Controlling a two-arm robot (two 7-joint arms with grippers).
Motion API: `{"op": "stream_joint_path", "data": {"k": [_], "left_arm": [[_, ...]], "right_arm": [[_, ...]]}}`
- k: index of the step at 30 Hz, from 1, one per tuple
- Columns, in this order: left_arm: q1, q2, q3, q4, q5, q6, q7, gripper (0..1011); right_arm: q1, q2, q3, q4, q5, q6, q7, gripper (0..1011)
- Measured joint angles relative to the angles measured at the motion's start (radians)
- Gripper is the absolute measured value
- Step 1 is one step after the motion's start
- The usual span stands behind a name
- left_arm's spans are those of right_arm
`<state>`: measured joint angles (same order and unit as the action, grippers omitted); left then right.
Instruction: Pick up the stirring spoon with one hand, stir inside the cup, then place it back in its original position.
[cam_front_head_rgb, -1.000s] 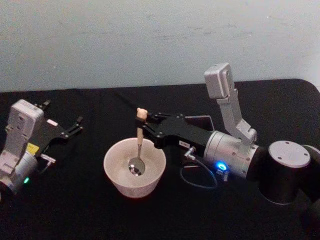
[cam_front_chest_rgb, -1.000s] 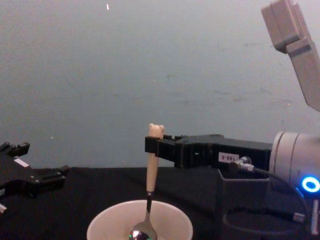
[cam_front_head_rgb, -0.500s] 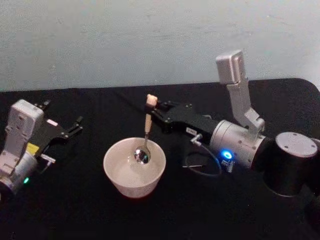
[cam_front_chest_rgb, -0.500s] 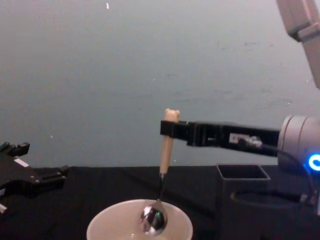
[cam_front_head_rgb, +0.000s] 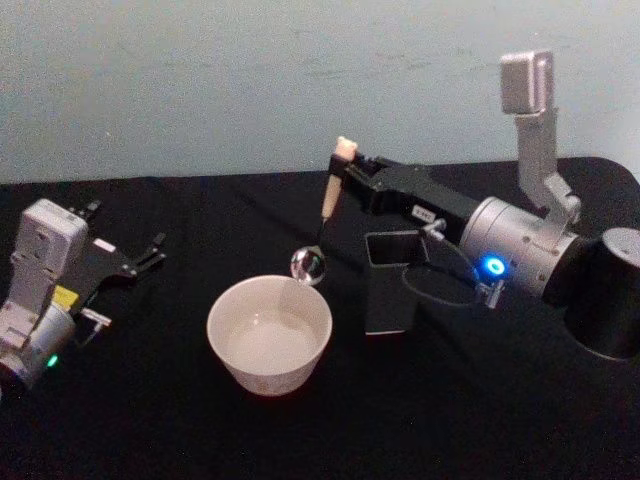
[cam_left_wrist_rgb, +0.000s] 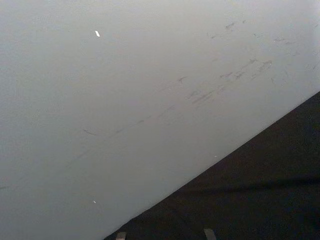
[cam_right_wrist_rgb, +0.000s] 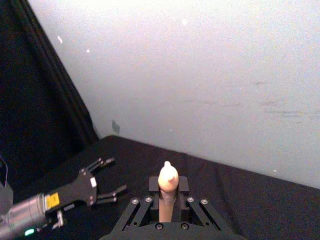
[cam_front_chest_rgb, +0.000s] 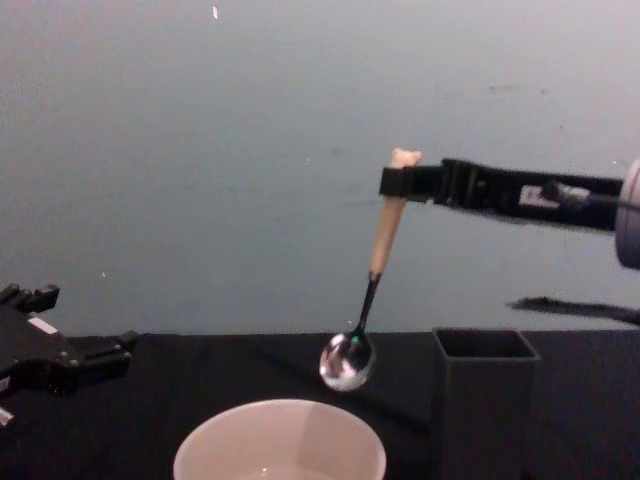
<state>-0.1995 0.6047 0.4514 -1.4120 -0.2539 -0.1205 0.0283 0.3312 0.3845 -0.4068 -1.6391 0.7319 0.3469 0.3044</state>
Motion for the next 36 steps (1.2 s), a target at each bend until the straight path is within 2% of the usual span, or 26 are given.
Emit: {"op": "stream_joint_path", "data": {"k": [10, 18, 22, 28, 36], "left_arm": [[0.0, 0.0, 0.0, 0.0, 0.0, 0.0, 0.0, 1001], [0.0, 0.0, 0.0, 0.0, 0.0, 0.0, 0.0, 1001], [0.0, 0.0, 0.0, 0.0, 0.0, 0.0, 0.0, 1001], [0.0, 0.0, 0.0, 0.0, 0.0, 0.0, 0.0, 1001], [0.0, 0.0, 0.0, 0.0, 0.0, 0.0, 0.0, 1002]], "right_arm": [[0.003, 0.026, 0.049, -0.005, 0.069, -0.004, -0.01, 215], [-0.019, 0.075, 0.103, -0.011, 0.128, -0.034, 0.006, 215], [-0.034, 0.103, 0.119, -0.017, 0.141, -0.053, 0.013, 215], [-0.048, 0.136, 0.126, -0.019, 0.144, -0.081, 0.021, 215], [-0.057, 0.174, 0.103, -0.015, 0.138, -0.104, 0.028, 215]]}}
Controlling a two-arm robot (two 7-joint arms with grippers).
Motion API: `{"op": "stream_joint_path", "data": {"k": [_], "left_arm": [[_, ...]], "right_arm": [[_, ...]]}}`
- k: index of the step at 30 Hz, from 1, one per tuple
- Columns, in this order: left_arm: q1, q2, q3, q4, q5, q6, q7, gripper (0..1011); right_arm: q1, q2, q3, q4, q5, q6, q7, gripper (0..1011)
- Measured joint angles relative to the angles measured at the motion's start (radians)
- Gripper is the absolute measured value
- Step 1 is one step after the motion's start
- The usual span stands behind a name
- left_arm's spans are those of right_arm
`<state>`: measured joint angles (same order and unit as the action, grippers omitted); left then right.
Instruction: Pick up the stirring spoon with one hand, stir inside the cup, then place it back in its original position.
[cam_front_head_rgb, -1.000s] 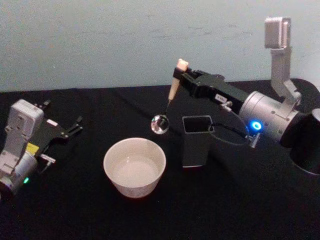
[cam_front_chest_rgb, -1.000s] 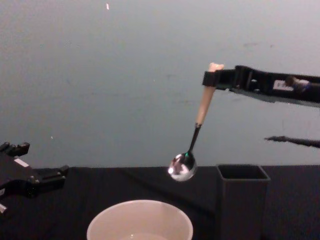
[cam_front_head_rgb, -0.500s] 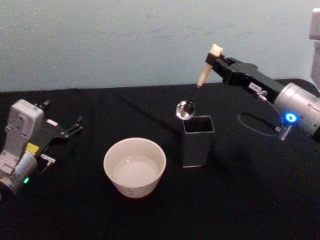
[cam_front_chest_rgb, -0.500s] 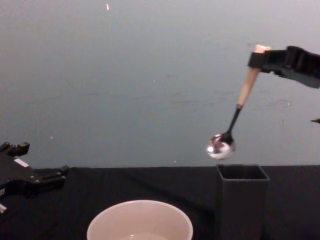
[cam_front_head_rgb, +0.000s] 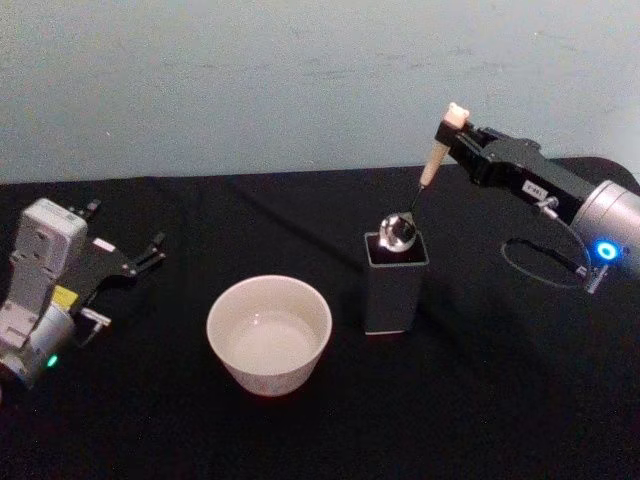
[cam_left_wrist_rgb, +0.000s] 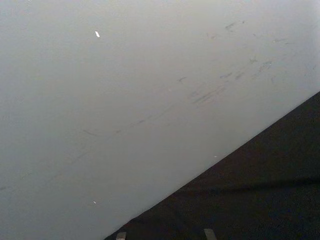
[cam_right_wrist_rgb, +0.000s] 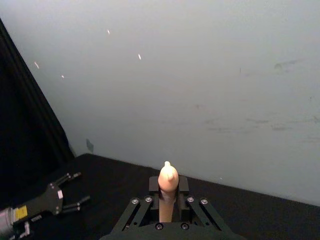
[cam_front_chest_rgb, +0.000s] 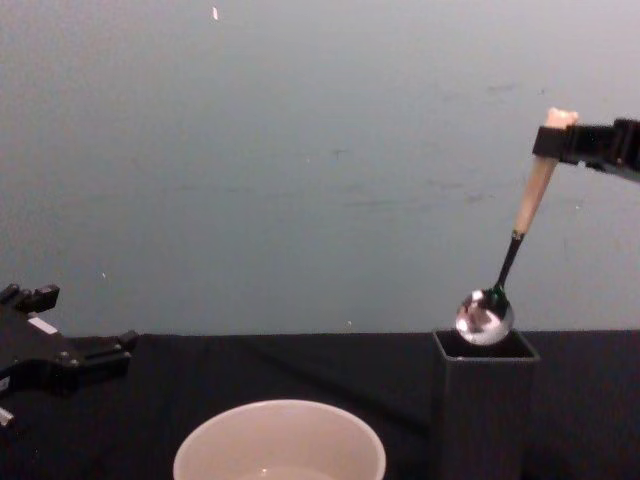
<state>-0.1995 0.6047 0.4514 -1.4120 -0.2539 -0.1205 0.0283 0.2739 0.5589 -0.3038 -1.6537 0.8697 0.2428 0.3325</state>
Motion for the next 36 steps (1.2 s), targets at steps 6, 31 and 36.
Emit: {"op": "stream_joint_path", "data": {"k": [6, 31, 36], "left_arm": [[0.0, 0.0, 0.0, 0.0, 0.0, 0.0, 0.0, 1002], [0.0, 0.0, 0.0, 0.0, 0.0, 0.0, 0.0, 1001], [0.0, 0.0, 0.0, 0.0, 0.0, 0.0, 0.0, 1001]], "right_arm": [[0.006, 0.012, -0.035, 0.018, -0.012, -0.007, 0.0, 215], [0.037, -0.007, -0.132, 0.112, -0.1, -0.003, -0.001, 215], [0.037, -0.009, -0.137, 0.123, -0.117, 0.003, 0.002, 215]]}}
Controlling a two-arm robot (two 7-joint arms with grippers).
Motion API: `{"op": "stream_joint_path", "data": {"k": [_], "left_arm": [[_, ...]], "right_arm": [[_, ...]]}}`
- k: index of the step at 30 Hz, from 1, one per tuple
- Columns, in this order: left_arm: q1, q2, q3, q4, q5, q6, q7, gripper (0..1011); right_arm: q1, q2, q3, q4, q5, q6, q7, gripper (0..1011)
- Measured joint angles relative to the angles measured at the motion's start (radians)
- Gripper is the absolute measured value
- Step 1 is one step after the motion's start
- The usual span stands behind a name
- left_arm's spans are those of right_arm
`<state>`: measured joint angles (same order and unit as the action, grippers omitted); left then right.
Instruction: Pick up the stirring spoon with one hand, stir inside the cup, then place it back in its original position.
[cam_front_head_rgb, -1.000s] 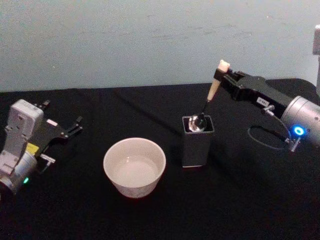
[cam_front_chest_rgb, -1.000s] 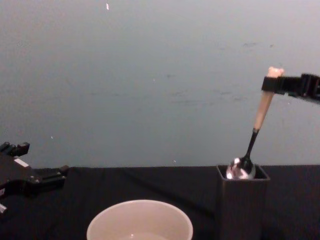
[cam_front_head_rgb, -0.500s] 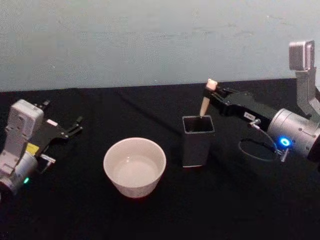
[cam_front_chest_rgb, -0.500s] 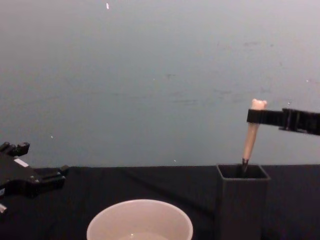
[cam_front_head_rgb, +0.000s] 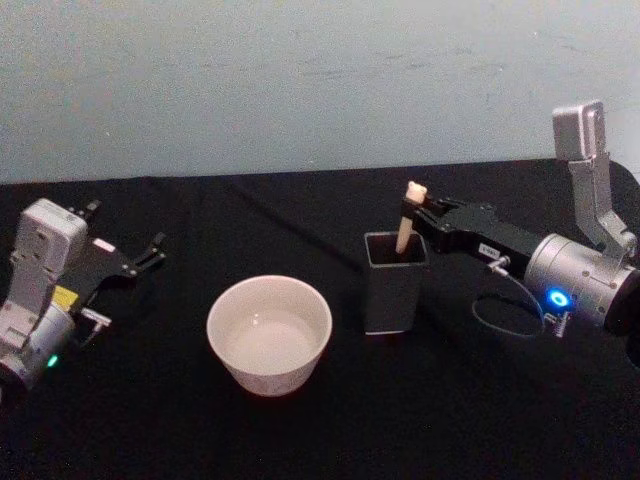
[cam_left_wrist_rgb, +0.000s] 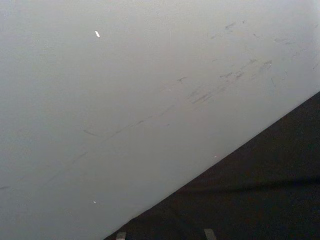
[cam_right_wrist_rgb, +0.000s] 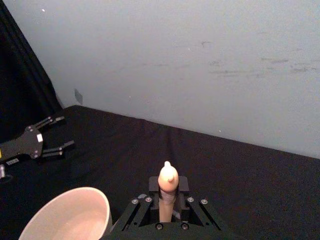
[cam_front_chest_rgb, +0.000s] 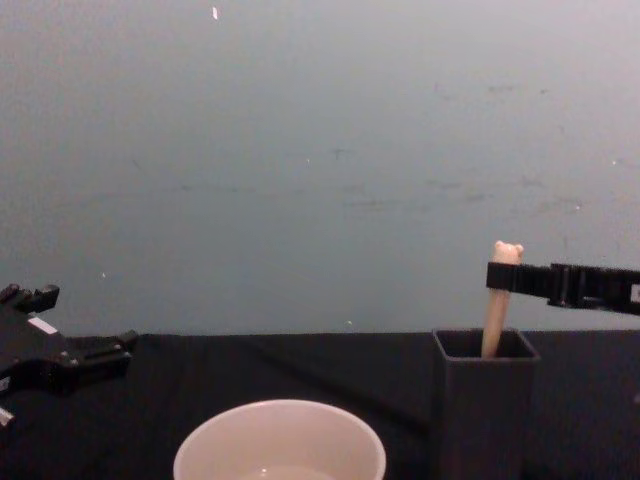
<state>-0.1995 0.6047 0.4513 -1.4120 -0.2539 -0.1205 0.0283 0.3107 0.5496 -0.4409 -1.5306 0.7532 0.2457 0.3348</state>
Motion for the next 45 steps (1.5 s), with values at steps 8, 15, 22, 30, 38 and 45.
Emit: {"op": "stream_joint_path", "data": {"k": [8, 15, 22, 30, 38, 45], "left_arm": [[0.0, 0.0, 0.0, 0.0, 0.0, 0.0, 0.0, 1001], [0.0, 0.0, 0.0, 0.0, 0.0, 0.0, 0.0, 1001], [0.0, 0.0, 0.0, 0.0, 0.0, 0.0, 0.0, 1001], [0.0, 0.0, 0.0, 0.0, 0.0, 0.0, 0.0, 1001], [0.0, 0.0, 0.0, 0.0, 0.0, 0.0, 0.0, 1001], [0.0, 0.0, 0.0, 0.0, 0.0, 0.0, 0.0, 1001]], "right_arm": [[-0.001, -0.005, -0.002, 0.012, -0.014, 0.011, 0.008, 215], [-0.005, -0.006, 0.002, 0.013, -0.018, 0.019, 0.013, 215], [-0.008, -0.008, 0.005, 0.015, -0.023, 0.024, 0.014, 215], [-0.008, -0.008, 0.006, 0.015, -0.024, 0.025, 0.013, 215], [-0.008, -0.008, 0.006, 0.014, -0.024, 0.025, 0.013, 215], [-0.008, -0.008, 0.006, 0.013, -0.023, 0.025, 0.013, 329]]}}
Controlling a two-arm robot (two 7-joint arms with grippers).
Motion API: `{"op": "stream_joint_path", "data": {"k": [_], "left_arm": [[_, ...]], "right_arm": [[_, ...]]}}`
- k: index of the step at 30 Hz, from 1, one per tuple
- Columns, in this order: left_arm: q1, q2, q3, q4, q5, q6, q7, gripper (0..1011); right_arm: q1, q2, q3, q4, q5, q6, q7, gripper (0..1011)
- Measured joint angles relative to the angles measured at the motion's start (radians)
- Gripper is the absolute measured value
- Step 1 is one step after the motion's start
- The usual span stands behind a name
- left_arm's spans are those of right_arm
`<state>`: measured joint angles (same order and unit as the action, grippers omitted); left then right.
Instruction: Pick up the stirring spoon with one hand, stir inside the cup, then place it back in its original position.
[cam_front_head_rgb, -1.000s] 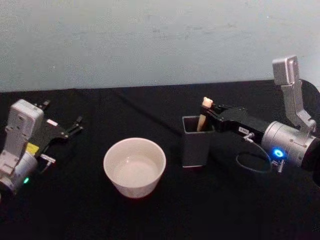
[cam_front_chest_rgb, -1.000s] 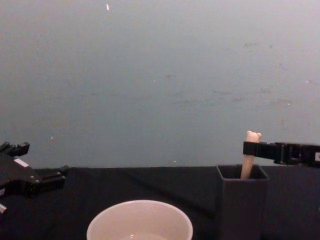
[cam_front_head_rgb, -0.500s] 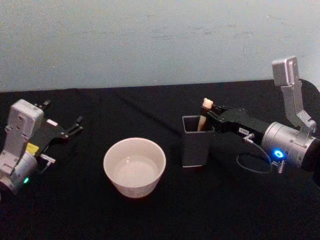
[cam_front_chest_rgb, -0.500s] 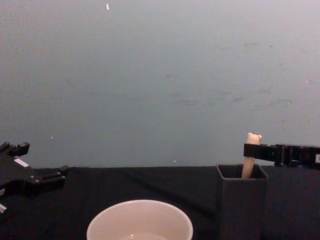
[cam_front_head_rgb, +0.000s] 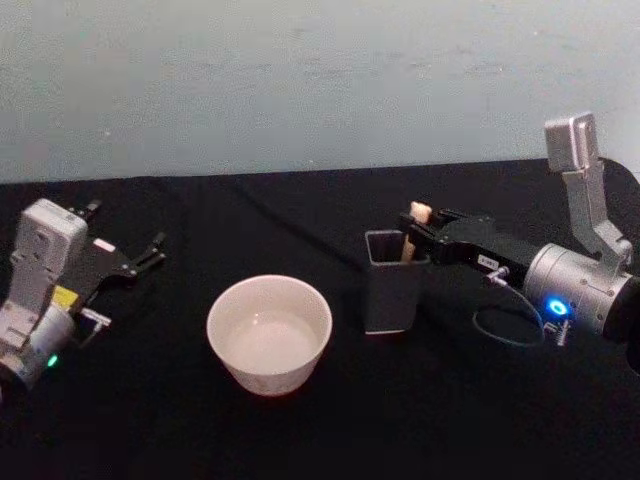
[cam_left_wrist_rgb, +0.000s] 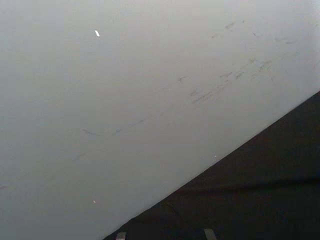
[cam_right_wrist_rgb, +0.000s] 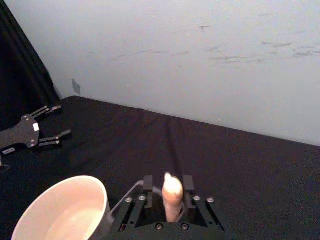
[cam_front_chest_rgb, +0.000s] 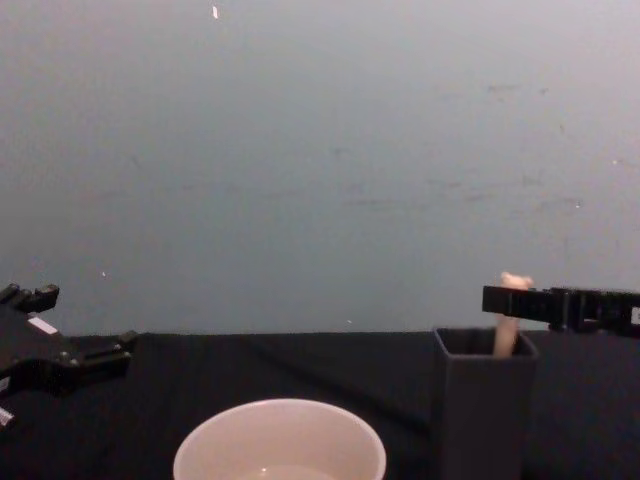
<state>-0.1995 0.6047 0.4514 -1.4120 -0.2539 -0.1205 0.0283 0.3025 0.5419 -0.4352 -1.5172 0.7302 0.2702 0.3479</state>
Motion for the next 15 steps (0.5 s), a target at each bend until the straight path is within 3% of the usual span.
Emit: {"op": "stream_joint_path", "data": {"k": [15], "left_arm": [[0.0, 0.0, 0.0, 0.0, 0.0, 0.0, 0.0, 1001]], "right_arm": [[0.0, 0.0, 0.0, 0.0, 0.001, -0.001, 0.0, 815]]}}
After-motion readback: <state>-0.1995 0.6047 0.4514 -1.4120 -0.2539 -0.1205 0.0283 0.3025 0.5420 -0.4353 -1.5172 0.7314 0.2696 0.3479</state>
